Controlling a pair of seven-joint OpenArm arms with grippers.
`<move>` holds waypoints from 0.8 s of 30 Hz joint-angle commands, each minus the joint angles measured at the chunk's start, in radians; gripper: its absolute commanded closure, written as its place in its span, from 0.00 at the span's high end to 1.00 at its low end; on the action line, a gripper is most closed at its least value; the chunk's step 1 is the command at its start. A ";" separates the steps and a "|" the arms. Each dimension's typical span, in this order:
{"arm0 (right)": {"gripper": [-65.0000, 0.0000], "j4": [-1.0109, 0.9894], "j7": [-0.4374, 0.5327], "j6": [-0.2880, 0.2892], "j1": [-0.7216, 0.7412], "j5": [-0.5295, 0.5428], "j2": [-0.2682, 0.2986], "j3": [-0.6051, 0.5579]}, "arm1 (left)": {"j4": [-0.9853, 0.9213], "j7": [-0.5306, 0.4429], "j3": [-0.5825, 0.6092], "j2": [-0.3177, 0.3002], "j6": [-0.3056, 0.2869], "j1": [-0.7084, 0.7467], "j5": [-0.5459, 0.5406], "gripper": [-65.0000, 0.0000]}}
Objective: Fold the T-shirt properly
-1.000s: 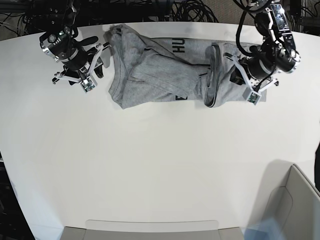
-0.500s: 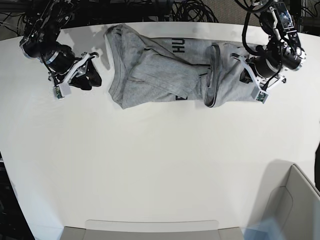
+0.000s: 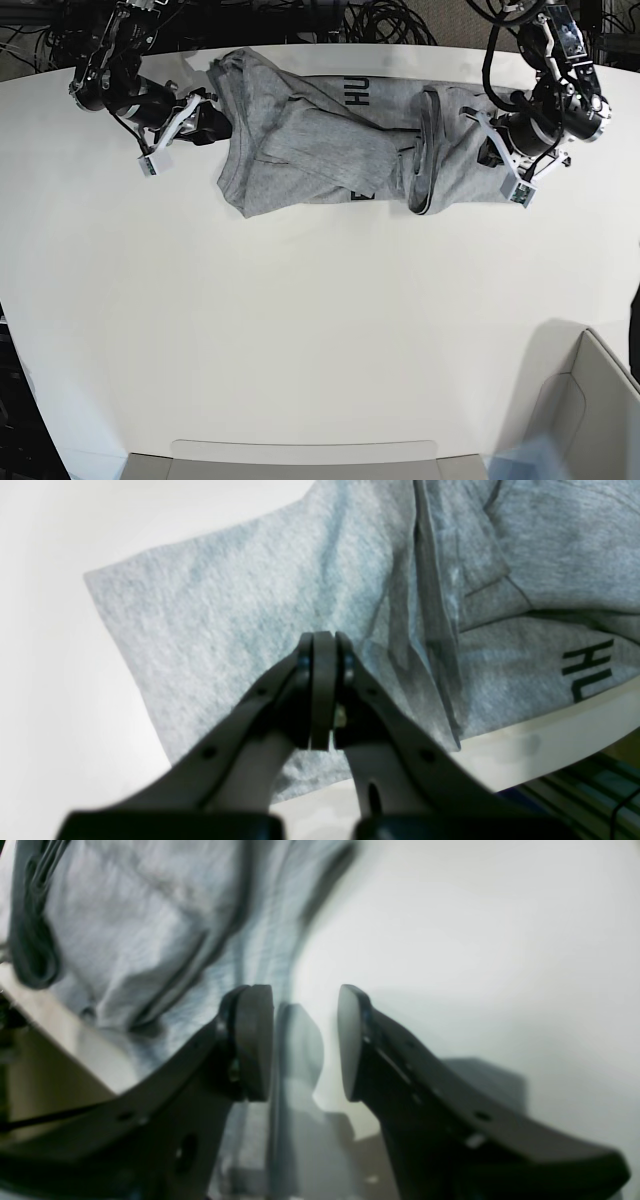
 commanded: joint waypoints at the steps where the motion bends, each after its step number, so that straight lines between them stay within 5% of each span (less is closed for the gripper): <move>1: 0.34 0.010 0.013 0.015 0.009 0.021 -0.007 -0.015 | 0.015 -0.014 -0.004 -0.008 -0.001 -0.007 -0.007 0.00; 9: 0.34 0.008 0.026 0.015 0.015 0.018 -0.088 -0.095 | 0.015 -0.014 -0.010 -0.010 -0.001 -0.006 -0.007 0.00; 15: 0.34 0.005 0.176 0.015 0.009 -0.100 -0.144 -0.207 | 0.015 -0.014 -0.012 -0.011 -0.001 0.012 -0.007 0.00; 21: 0.33 -0.047 0.181 0.015 0.024 -0.109 -0.147 -0.277 | 0.015 -0.014 -0.012 -0.011 -0.001 0.022 -0.007 0.00; 24: 0.18 -0.067 0.181 0.015 0.040 -0.112 -0.145 -0.276 | 0.015 -0.014 -0.013 -0.013 -0.001 0.039 -0.007 0.00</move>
